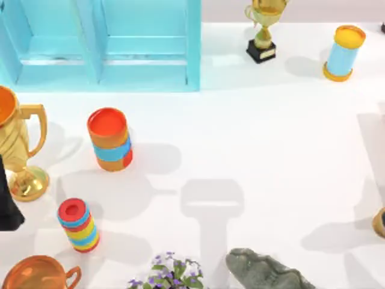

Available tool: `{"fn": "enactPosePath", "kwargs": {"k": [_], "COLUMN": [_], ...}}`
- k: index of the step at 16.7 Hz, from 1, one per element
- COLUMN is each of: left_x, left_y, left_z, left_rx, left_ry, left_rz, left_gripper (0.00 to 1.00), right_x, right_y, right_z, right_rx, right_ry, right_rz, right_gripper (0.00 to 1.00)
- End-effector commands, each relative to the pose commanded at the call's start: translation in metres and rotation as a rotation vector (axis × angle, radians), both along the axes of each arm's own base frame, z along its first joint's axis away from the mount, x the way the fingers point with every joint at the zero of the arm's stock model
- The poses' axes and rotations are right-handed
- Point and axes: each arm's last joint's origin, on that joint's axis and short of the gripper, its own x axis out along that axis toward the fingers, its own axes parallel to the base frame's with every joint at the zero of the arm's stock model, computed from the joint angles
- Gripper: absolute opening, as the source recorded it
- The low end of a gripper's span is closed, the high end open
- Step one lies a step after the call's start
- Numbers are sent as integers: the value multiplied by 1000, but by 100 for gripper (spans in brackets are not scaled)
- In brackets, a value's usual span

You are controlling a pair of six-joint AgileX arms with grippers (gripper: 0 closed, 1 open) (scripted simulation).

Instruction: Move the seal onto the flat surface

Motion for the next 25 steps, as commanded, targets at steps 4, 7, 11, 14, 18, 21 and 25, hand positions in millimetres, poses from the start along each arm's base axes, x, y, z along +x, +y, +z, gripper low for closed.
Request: {"fn": "enactPosePath", "kwargs": {"k": [4, 7, 11, 14, 18, 21, 25], "left_x": [0, 0, 0, 0, 0, 0, 0], "left_y": [0, 0, 0, 0, 0, 0, 0], "left_z": [0, 0, 0, 0, 0, 0, 0], "left_rx": [0, 0, 0, 0, 0, 0, 0], "left_ry": [0, 0, 0, 0, 0, 0, 0], "left_rz": [0, 0, 0, 0, 0, 0, 0], "left_gripper": [100, 100, 100, 100, 100, 100, 100], "right_x": [0, 2, 21, 54, 102, 129, 155], "right_y": [-1, -7, -20, -39, -75, -104, -136], "right_z": [5, 27, 68, 86, 90, 89, 83], "right_rx": [-13, -58, -124, -140, -105, -62, -10], "right_ry": [31, 147, 444, 764, 1168, 1375, 1535], "right_rz": [-15, -58, -121, -140, -110, -70, -19], "right_gripper": [100, 100, 100, 100, 100, 100, 100]}}
